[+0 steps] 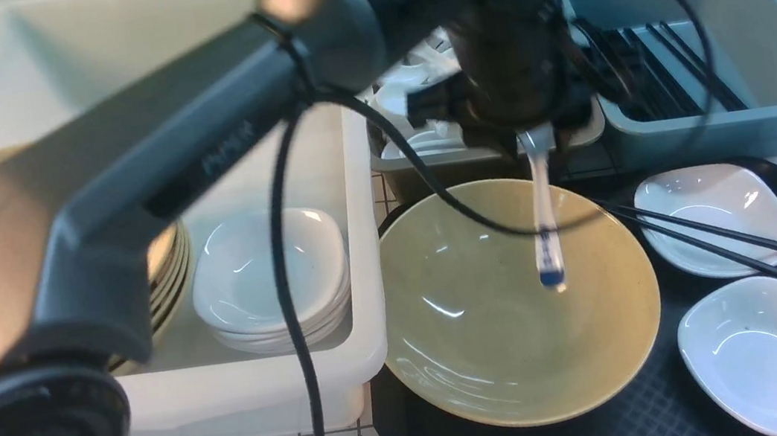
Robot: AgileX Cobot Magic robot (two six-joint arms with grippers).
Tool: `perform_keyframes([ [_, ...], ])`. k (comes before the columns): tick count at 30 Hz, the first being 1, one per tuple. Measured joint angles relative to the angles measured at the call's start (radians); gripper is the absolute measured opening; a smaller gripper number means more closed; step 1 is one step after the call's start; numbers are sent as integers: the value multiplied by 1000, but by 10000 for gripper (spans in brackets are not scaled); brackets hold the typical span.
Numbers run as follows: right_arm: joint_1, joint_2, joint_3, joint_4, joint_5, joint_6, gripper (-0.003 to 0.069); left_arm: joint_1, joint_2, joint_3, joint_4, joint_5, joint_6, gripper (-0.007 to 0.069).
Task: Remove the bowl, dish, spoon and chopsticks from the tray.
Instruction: Use the left arm to put the soup spoon into the small storage box in the middle
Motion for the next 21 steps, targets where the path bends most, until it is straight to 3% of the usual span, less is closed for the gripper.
perform_keyframes([
  [5,0,0,0,-2,0,17,194,75,7,-4,-46,-83,28,248],
  [16,0,0,0,-4,-19,43,194,236,131,-4,-54,-660,40,248],
  [21,0,0,0,-48,-83,43,194,257,165,-4,-48,-722,41,248],
])
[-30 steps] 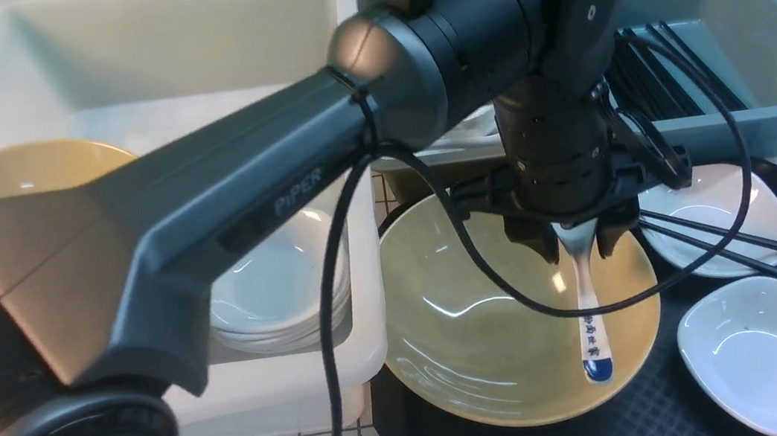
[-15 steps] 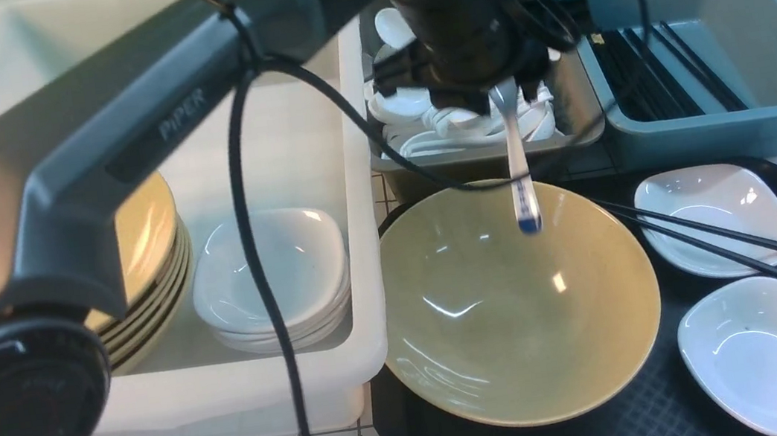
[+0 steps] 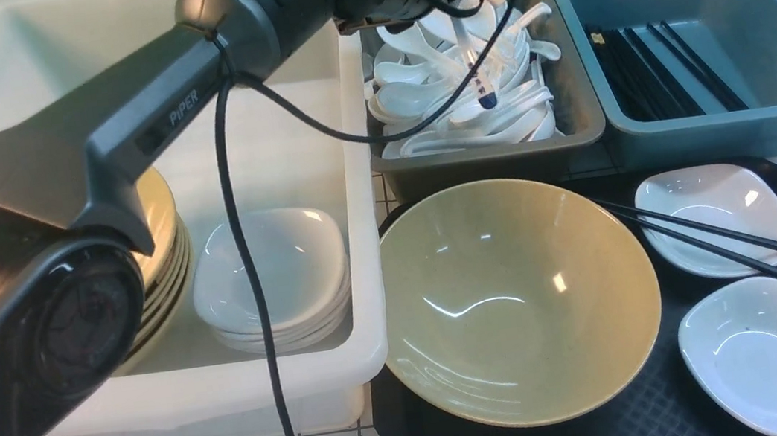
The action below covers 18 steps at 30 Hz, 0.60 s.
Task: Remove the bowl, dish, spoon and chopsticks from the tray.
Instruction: Use the left arm to put the soup spoon into the small storage box in the middle
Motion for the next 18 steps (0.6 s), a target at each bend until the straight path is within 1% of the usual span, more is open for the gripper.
perform_keyframes([
  [1,0,0,1,-10,-15,0,194,0,2,0,2,-9,2,248],
  [2,0,0,9,-60,-58,1,194,-1,5,0,6,-28,4,248],
  [4,0,1,20,-93,-97,4,194,-1,6,0,9,-51,6,248],
  [5,0,3,44,-133,-138,10,194,-2,7,0,13,-81,6,248],
  [8,0,12,104,-170,-209,32,194,-2,18,0,29,-132,7,248],
  [11,0,17,130,-172,-222,38,194,-2,30,0,49,-135,7,248],
  [13,0,20,149,-172,-223,52,195,-2,48,0,85,-137,8,248],
  [18,0,21,154,-122,-222,55,195,-2,67,0,142,-140,8,248],
])
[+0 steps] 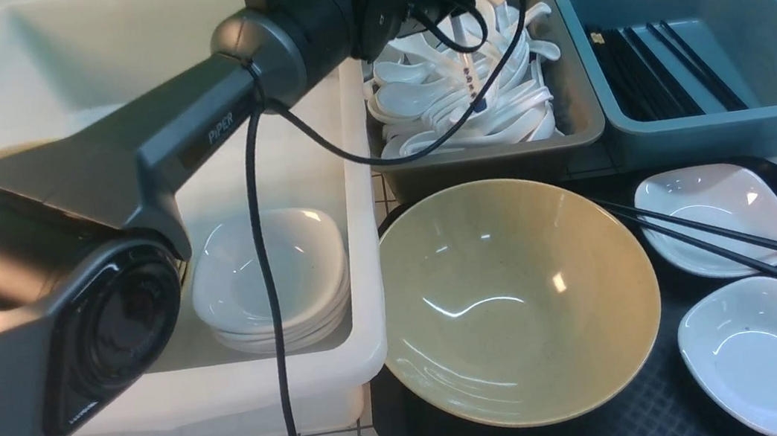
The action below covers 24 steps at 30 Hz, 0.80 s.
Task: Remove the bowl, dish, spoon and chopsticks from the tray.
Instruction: Use the left arm to put the soup spoon into the small storage box in the middle
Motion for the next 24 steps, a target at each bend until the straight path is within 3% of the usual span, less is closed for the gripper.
perform_keyframes([
  [19,0,0,0,156,5,-35,197,0,0,0,15,-23,0,258],
  [24,0,0,0,165,10,-48,197,-3,0,0,15,-15,0,333],
])
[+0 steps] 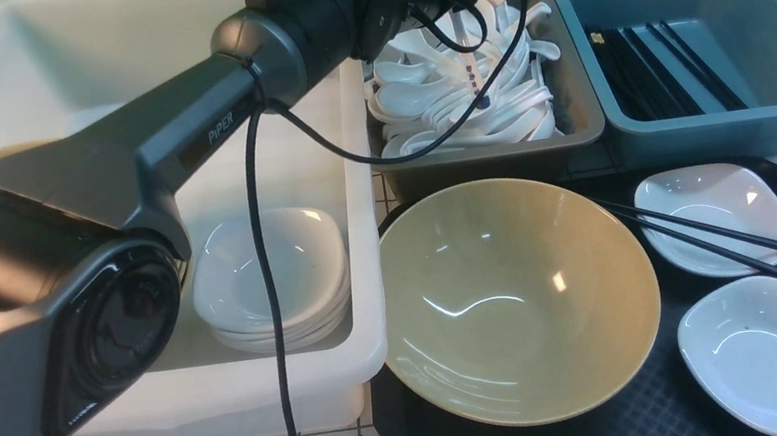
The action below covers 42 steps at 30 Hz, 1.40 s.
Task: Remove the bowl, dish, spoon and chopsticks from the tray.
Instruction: Use the left arm to put the soup spoon into the small storage box in the middle, then use the left arm to grab the yellow noodle bowl on the left
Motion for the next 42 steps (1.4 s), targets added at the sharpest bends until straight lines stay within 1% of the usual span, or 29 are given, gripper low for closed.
perform_keyframes([
  [11,0,0,5,23,38,-4,197,-16,-17,0,0,28,0,559],
  [13,0,0,5,25,39,-4,197,-16,-33,0,0,47,0,581],
  [17,0,0,5,26,43,-5,197,-17,-85,0,0,141,0,572],
  [18,0,0,5,27,52,-5,197,-18,-114,0,-2,204,0,550],
  [21,0,0,-1,27,99,9,197,-28,-178,0,-7,351,0,419],
  [23,0,0,-22,27,169,27,197,-47,-224,0,-10,468,3,279],
  [24,0,0,-38,27,206,30,197,-64,-254,0,-11,546,20,176],
  [25,0,0,-51,27,236,31,197,-76,-269,0,-11,583,35,129],
  [26,0,0,-73,27,277,32,197,-106,-299,0,-18,662,70,57],
  [27,0,0,-87,27,303,32,197,-122,-311,0,-21,693,95,33],
  [28,0,0,-107,27,304,32,197,-161,-336,0,-40,762,133,13],
  [31,0,0,-139,27,306,32,197,-259,-365,0,-99,912,212,-1],
  [32,0,0,-140,27,306,32,197,-259,-365,0,-99,921,216,-1],
  [33,0,0,-142,28,306,32,197,-308,-368,1,-127,955,233,-1],
  [36,0,0,-143,58,306,20,197,-416,-380,62,-172,972,256,-1],
  [39,0,-6,-143,114,306,-7,197,-518,-388,158,-181,975,267,-1],
  [42,0,-20,-143,157,306,-11,197,-572,-392,245,-181,976,274,-1],
])
